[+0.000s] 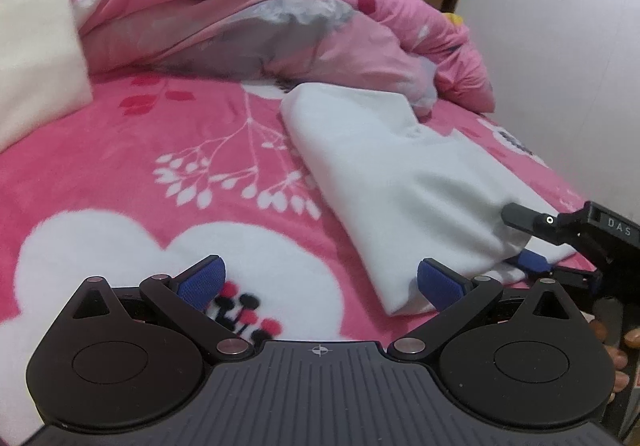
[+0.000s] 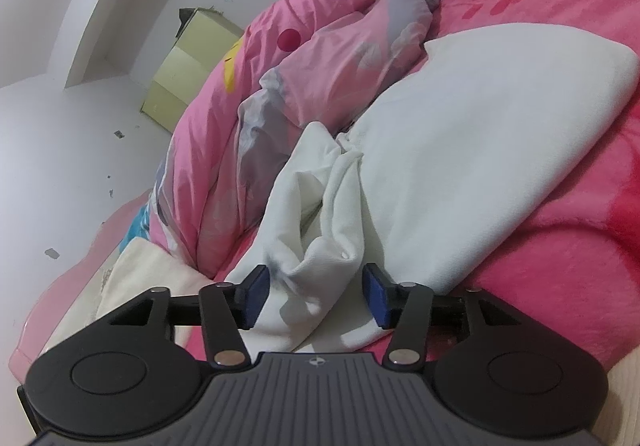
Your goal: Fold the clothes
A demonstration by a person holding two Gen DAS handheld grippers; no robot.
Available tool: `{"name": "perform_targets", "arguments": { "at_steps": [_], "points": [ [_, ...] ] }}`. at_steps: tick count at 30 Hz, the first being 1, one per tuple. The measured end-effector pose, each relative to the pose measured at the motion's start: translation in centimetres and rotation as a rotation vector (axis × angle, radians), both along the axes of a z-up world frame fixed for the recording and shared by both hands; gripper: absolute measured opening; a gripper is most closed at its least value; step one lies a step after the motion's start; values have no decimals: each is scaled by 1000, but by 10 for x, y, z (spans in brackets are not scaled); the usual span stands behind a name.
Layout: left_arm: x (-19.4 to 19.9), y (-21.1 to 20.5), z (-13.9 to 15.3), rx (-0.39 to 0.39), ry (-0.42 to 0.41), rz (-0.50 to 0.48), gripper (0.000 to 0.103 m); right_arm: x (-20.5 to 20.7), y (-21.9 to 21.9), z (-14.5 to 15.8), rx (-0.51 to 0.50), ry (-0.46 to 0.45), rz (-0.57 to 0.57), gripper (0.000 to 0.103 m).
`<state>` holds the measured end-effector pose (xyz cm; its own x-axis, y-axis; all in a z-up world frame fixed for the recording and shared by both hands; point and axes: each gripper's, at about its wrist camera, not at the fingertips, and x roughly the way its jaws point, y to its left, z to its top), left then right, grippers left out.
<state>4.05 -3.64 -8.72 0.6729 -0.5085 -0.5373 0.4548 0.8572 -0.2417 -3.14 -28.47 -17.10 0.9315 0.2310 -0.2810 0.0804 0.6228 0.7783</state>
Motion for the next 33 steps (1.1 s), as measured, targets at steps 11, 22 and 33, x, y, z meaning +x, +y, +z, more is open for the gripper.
{"name": "perform_targets", "arguments": {
  "at_steps": [11, 22, 33],
  "points": [
    [-14, -33, -8, 111, -127, -151, 103, 1, 7, 16, -65, -24, 44, 58],
    [-5, -40, -15, 123, -126, -150, 103, 26, 22, 26, -206, -3, 79, 39],
    [6, -15, 19, 87, -135, -185, 103, 29, 42, 42, -420, -59, 82, 18]
  ]
}}
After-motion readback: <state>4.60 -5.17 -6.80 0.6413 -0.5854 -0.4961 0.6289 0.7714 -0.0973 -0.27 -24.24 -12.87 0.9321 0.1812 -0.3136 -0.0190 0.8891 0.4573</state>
